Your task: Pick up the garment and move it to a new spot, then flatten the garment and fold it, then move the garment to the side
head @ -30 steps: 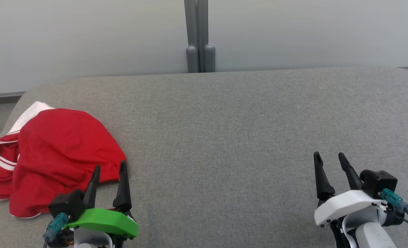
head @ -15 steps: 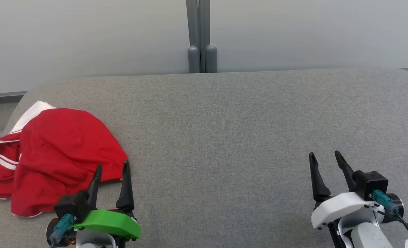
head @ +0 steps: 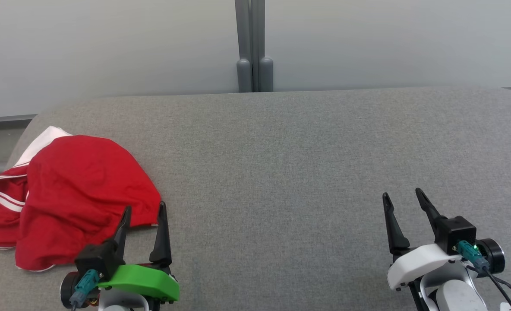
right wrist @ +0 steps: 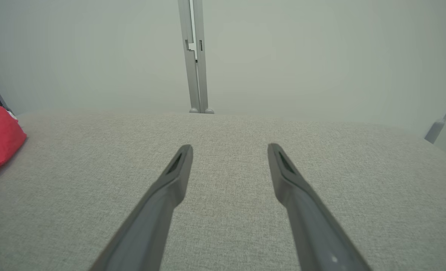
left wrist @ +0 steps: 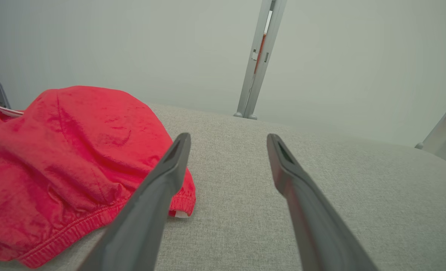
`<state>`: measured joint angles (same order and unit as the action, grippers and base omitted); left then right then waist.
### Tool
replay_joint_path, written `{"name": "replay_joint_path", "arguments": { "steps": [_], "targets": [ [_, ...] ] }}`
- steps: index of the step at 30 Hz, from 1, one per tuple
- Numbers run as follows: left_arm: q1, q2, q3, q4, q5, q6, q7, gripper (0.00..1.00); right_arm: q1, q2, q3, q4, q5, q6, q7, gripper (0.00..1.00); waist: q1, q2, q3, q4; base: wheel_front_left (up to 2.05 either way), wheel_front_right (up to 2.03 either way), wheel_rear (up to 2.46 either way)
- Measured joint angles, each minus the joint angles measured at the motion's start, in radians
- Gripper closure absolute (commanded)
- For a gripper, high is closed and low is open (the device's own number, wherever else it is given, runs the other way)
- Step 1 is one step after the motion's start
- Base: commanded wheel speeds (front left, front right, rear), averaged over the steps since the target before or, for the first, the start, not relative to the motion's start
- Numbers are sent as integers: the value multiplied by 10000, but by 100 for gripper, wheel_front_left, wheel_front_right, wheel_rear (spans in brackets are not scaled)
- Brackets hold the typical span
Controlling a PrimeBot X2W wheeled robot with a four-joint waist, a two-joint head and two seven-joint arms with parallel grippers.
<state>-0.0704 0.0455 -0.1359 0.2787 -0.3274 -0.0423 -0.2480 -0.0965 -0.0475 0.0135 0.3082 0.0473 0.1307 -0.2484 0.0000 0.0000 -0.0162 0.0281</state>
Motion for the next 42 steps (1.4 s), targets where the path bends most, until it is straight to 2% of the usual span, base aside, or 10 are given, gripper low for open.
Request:
{"name": "replay_joint_path", "arguments": {
  "steps": [8,26,32,42],
  "targets": [
    [-16,8,-36,61,374,0,-150,0,0,-4,48,2,-531,0,-140,0,0,0,-21,28,0,0,0],
    [-26,10,-23,115,334,31,-161,0,8,-12,-50,-2,-502,0,-142,0,0,0,-10,163,0,0,0],
    [-44,10,-25,138,347,75,-161,0,72,-15,-132,-63,-506,2,-144,0,0,0,-5,662,0,0,0],
    [-13,15,280,150,520,86,-163,0,131,-12,-46,-132,-320,4,-144,0,0,0,-27,2067,0,0,0]
  ]
}}
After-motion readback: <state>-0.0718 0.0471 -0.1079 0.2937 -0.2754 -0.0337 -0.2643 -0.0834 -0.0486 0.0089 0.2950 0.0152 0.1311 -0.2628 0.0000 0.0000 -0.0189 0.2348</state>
